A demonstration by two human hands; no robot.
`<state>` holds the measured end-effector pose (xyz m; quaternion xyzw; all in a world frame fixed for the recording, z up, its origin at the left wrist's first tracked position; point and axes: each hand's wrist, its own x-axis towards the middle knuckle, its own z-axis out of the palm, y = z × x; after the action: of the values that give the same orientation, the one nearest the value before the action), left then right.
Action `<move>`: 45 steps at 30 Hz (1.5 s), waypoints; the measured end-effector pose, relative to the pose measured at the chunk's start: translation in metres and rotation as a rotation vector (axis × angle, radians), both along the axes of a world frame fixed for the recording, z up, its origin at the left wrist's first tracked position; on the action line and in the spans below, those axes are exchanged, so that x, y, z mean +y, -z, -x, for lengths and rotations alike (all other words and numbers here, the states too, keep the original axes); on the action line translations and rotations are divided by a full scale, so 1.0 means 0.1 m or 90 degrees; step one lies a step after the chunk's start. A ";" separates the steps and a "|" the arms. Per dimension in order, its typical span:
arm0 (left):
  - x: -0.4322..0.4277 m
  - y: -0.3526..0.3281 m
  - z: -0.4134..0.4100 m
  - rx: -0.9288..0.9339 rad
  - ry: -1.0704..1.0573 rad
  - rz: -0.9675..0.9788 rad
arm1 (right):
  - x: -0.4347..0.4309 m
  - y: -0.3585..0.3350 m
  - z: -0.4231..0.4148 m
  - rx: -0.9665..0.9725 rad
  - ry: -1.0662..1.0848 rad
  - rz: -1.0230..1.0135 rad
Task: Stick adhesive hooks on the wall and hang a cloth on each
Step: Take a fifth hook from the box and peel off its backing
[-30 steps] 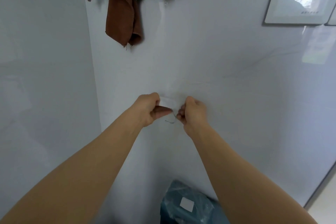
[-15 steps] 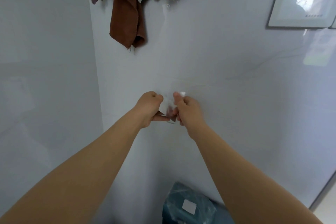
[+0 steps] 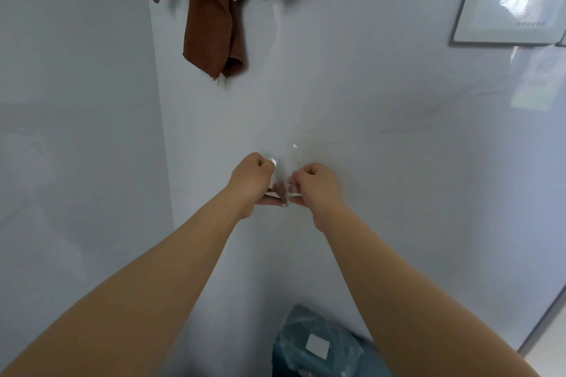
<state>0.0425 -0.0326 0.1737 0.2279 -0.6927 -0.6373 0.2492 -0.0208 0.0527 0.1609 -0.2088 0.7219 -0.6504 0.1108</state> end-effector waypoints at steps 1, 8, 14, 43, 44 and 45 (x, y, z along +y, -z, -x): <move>-0.01 0.01 0.01 0.007 -0.002 -0.025 | -0.01 0.02 0.02 -0.008 0.021 0.019; 0.05 0.07 0.06 0.106 0.003 -0.158 | -0.05 0.03 0.04 -0.067 0.113 0.096; 0.09 0.15 0.08 0.150 -0.081 -0.147 | -0.14 0.02 0.02 -0.154 0.166 0.170; -0.35 -0.09 -0.43 0.060 -0.158 0.269 | -0.43 -0.39 -0.36 0.114 -0.092 -0.108; -0.37 -0.08 -0.44 0.059 -0.159 0.254 | -0.45 -0.37 -0.36 0.116 -0.079 -0.119; -0.38 -0.07 -0.43 0.060 -0.156 0.232 | -0.46 -0.36 -0.35 0.117 -0.067 -0.121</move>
<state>0.0858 -0.0706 0.1809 0.2316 -0.7511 -0.4766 0.3937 0.0138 0.0064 0.1970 -0.2936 0.7752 -0.5509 0.0974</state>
